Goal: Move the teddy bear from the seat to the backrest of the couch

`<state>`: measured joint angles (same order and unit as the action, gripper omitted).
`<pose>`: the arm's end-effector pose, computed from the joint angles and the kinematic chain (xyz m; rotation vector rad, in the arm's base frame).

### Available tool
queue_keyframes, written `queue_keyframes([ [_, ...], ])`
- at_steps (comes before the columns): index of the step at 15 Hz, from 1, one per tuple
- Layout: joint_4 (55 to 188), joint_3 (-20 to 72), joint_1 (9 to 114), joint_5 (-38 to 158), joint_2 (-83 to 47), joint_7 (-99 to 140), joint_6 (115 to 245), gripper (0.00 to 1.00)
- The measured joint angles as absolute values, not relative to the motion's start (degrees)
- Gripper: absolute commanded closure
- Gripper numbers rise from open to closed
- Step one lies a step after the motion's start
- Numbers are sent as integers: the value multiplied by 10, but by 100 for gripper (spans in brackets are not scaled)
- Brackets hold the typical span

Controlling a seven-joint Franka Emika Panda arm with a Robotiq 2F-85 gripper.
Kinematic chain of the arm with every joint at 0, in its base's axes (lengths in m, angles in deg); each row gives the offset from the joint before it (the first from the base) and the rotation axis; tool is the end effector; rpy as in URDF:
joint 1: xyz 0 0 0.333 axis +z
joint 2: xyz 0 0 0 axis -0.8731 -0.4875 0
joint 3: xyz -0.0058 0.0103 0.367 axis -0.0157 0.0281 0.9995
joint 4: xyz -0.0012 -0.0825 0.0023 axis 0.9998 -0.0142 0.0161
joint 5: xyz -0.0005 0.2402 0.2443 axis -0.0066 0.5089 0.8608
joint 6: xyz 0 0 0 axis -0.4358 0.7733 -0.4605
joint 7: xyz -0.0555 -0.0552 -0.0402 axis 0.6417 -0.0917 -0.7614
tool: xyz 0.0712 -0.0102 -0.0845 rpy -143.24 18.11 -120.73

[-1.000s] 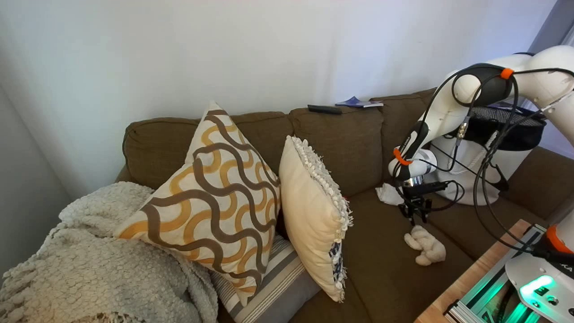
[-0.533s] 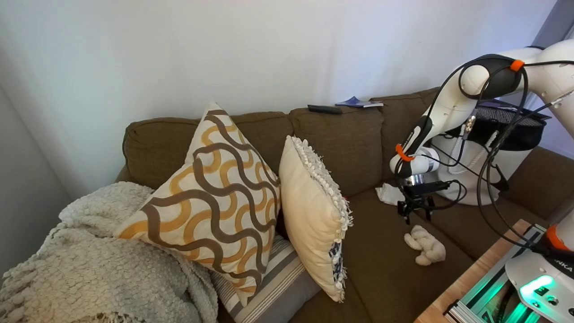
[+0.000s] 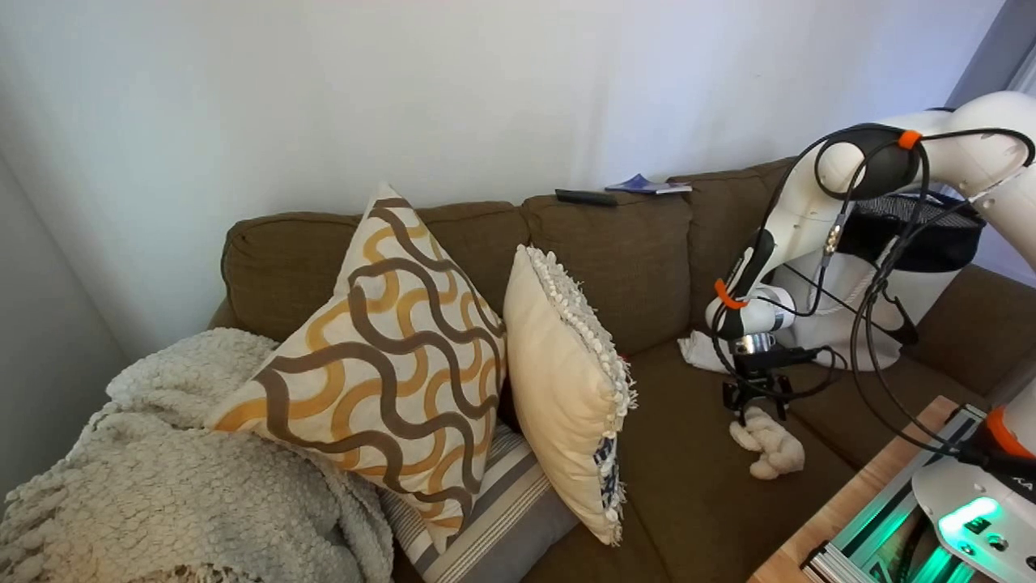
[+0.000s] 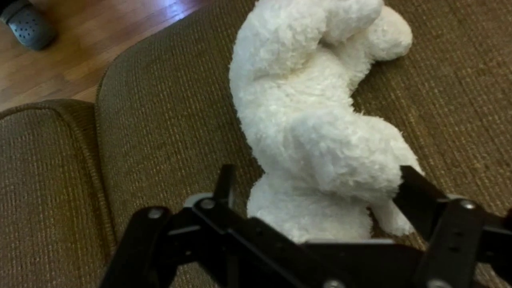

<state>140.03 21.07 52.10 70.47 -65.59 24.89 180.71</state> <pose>0.4555 -0.1542 -0.0382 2.8067 -0.7913 -1.0134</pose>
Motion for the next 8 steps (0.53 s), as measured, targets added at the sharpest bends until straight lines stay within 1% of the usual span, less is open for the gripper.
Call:
queue_keyframes([
  [1, 1396, 211, 521, 707, -663, 250, 1807, 24],
  [2, 1391, 212, 521, 709, -670, 250, 1806, 28],
  [3, 1385, 213, 521, 711, -676, 250, 1806, 34],
  [5, 1377, 214, 521, 713, -682, 250, 1805, 51],
  [8, 1370, 214, 521, 713, -683, 252, 1798, 73],
])
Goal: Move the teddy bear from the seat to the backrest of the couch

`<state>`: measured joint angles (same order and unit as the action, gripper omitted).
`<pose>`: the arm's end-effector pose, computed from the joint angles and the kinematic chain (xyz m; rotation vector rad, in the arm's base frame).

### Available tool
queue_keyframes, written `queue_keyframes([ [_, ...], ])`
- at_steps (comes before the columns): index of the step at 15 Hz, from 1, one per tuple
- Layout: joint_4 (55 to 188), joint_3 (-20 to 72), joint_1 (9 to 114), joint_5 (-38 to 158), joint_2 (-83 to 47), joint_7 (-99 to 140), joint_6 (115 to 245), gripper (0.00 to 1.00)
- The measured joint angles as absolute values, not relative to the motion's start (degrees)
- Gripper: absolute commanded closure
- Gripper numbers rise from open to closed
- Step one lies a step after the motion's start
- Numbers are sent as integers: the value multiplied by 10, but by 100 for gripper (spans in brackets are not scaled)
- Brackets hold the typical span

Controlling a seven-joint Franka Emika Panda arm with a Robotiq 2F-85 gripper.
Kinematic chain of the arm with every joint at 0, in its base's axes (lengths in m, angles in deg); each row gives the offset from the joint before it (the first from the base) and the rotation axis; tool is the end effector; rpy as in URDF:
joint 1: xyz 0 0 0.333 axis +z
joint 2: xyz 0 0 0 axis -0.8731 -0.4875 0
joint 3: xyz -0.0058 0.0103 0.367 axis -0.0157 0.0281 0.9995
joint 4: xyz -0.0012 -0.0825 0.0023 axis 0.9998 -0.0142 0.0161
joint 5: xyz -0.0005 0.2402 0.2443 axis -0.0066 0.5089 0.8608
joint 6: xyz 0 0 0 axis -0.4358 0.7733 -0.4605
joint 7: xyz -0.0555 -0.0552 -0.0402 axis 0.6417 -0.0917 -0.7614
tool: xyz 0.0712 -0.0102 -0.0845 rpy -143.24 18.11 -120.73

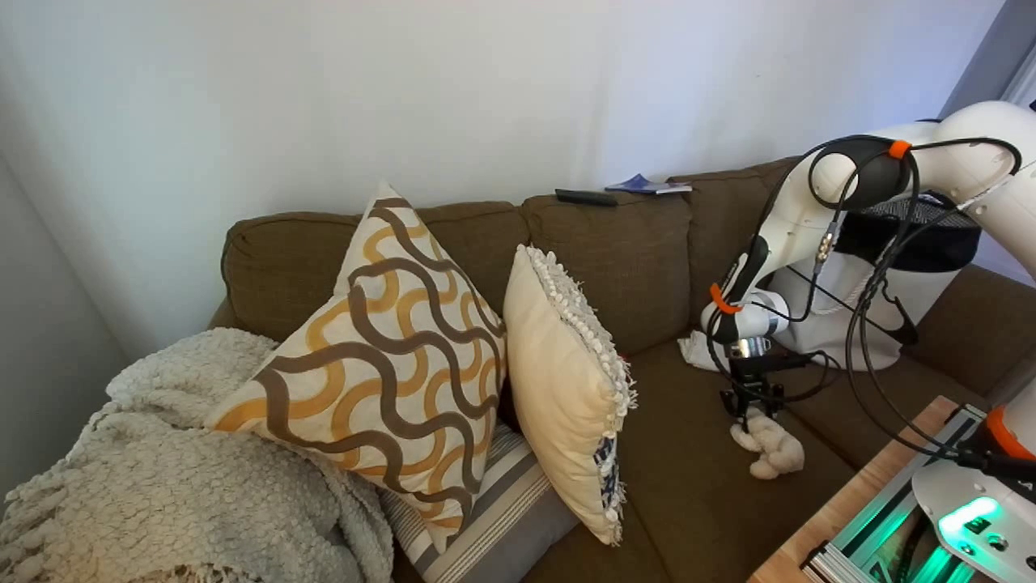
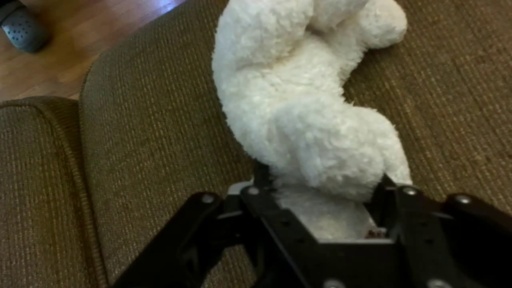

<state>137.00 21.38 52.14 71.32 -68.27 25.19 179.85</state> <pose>0.4609 -0.1519 -0.0550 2.8037 -0.8049 -1.0262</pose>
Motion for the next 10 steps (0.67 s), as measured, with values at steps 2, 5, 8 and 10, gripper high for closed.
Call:
queue_keyframes([
  [2, 1369, 211, 522, 713, -682, 257, 1796, 88],
  [5, 1370, 206, 525, 713, -680, 267, 1795, 95],
  [8, 1377, 205, 527, 713, -672, 273, 1795, 96],
  [10, 1393, 207, 526, 716, -649, 270, 1795, 96],
])
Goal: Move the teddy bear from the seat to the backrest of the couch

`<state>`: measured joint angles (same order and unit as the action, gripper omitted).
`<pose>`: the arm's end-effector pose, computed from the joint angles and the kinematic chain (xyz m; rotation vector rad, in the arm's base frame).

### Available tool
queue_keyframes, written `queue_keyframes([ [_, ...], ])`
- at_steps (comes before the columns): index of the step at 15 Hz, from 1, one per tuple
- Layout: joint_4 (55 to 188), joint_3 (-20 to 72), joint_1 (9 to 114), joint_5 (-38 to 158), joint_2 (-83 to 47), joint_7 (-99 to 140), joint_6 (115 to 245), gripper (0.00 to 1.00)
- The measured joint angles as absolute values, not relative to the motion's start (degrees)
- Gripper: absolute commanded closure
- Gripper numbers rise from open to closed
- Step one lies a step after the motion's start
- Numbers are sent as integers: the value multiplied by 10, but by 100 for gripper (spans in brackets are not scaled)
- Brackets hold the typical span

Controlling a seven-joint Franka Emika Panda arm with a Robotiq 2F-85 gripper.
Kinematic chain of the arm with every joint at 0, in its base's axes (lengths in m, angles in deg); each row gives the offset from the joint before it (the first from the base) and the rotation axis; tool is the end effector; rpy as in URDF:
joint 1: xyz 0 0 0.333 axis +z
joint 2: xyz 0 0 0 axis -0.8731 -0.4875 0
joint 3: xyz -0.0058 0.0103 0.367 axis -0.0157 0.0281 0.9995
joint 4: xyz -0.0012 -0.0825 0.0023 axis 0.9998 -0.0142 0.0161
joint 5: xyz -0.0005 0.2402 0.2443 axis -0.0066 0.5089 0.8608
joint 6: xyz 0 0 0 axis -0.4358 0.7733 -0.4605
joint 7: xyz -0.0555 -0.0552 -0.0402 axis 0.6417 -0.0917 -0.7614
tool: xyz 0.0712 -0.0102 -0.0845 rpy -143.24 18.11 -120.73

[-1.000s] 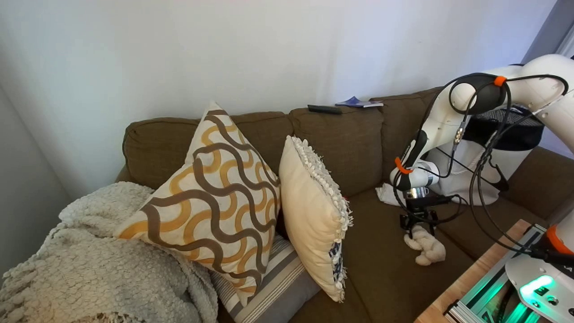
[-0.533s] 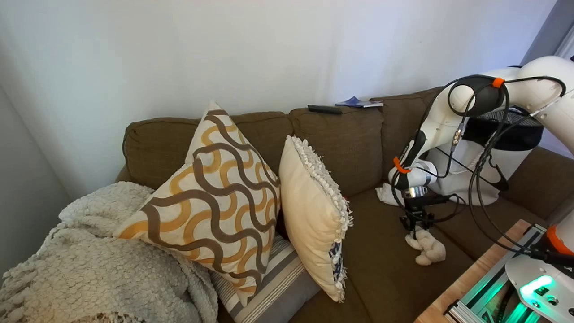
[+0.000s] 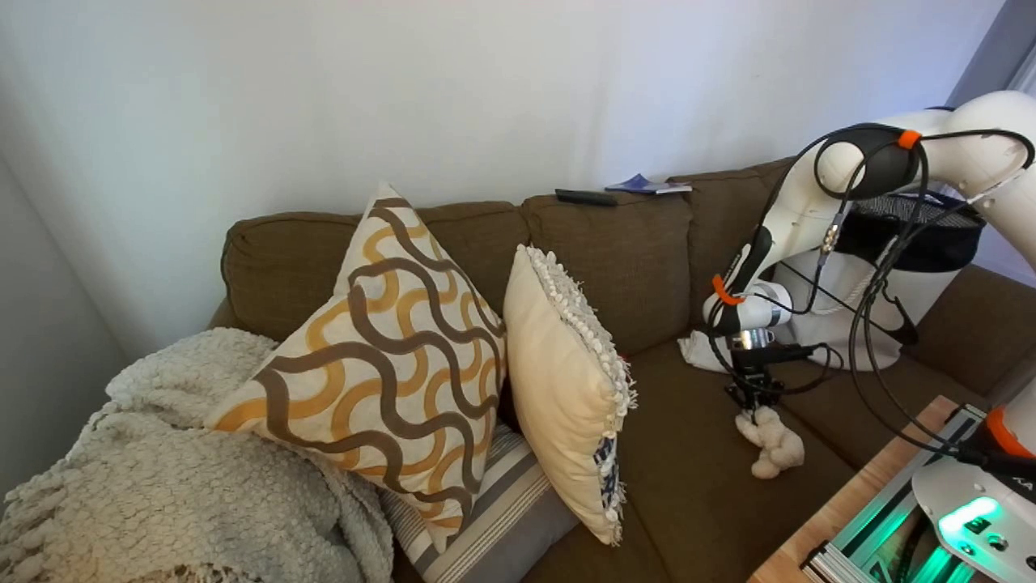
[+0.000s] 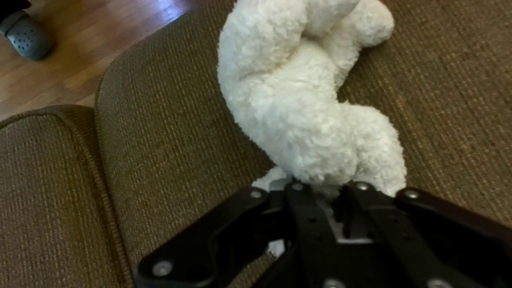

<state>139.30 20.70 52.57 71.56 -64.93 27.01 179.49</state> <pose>0.4633 -0.1542 -0.0308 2.7825 -0.8621 -1.0011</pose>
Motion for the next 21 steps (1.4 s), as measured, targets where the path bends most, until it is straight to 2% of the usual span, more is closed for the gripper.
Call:
queue_keyframes([
  [10, 1584, 184, 529, 725, -329, 287, 1969, 96],
  [11, 1597, 182, 528, 731, -295, 294, 1976, 83],
  [16, 1635, 177, 529, 729, -190, 295, 1943, 83],
  [17, 1638, 177, 529, 729, -190, 295, 1943, 96],
  [21, 1629, 191, 529, 748, -190, 307, 1991, 96],
])
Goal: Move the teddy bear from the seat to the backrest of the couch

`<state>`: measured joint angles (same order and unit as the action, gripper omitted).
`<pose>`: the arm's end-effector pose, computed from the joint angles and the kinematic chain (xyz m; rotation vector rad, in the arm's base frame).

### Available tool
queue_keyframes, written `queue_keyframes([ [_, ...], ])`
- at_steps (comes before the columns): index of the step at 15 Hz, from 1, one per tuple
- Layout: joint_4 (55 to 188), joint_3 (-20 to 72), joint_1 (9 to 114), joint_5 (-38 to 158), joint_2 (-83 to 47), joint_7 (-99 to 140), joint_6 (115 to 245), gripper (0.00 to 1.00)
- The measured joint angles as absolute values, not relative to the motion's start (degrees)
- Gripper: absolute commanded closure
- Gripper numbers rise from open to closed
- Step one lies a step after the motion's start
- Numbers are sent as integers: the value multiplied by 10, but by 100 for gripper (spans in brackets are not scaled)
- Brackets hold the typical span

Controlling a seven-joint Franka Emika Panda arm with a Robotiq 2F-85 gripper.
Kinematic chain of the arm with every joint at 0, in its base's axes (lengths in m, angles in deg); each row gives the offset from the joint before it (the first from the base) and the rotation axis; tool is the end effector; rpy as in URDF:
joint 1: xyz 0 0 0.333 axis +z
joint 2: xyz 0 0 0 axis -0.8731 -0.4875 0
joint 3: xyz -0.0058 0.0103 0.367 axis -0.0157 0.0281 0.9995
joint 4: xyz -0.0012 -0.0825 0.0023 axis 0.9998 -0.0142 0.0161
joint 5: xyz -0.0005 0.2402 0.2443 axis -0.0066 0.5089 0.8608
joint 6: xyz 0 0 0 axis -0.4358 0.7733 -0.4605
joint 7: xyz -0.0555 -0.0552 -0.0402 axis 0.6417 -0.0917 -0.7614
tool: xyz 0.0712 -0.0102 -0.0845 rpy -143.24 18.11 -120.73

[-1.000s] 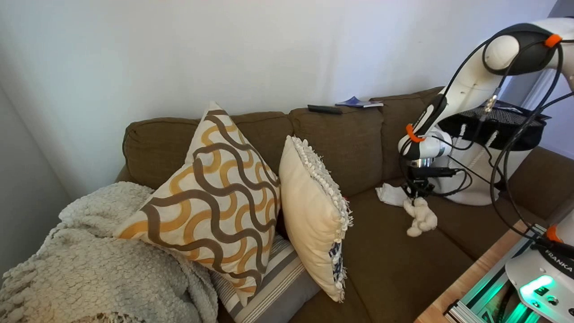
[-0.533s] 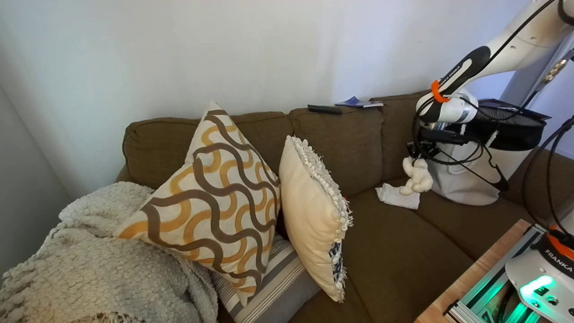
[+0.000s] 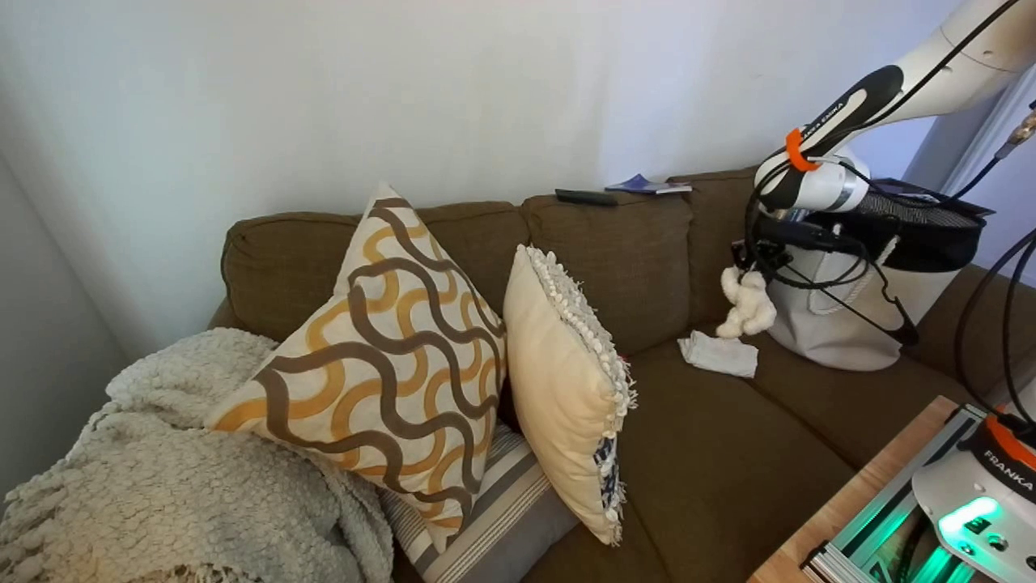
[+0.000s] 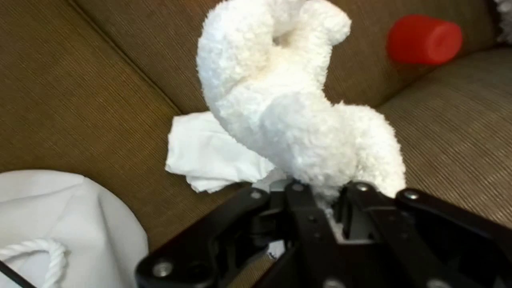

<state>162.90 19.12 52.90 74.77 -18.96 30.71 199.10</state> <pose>0.4849 -0.1689 0.3051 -2.8834 1.1447 -0.0987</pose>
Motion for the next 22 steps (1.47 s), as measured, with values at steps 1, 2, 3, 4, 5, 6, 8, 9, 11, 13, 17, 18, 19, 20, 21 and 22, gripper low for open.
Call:
queue_keyframes([
  [1, 1617, 201, 528, 769, -184, 308, 1998, 96],
  [2, 1602, 209, 528, 789, -173, 310, 1998, 96],
  [3, 1586, 213, 528, 803, -160, 315, 1998, 96],
  [4, 1571, 213, 527, 815, -146, 323, 1997, 96],
  [5, 1556, 212, 523, 828, -130, 331, 1990, 96],
  [6, 1539, 209, 518, 840, -116, 338, 1978, 96],
  [8, 1507, 200, 505, 860, -94, 356, 1965, 96],
  [9, 1490, 194, 498, 869, -87, 364, 1965, 96],
  [11, 1462, 185, 488, 879, -84, 370, 1964, 83],
  [13, 1464, 186, 490, 878, -87, 370, 1964, 83],
  [17, 1465, 190, 494, 881, -93, 387, 1982, 96],
  [18, 1460, 189, 494, 882, -97, 408, 2003, 96],
  [19, 1449, 187, 492, 883, -102, 428, 2016, 96],
  [20, 1434, 183, 490, 887, -109, 444, 2027, 96],
  [21, 1418, 177, 486, 892, -117, 456, 2035, 96],
  [22, 1401, 171, 481, 899, -127, 467, 2043, 96],
])
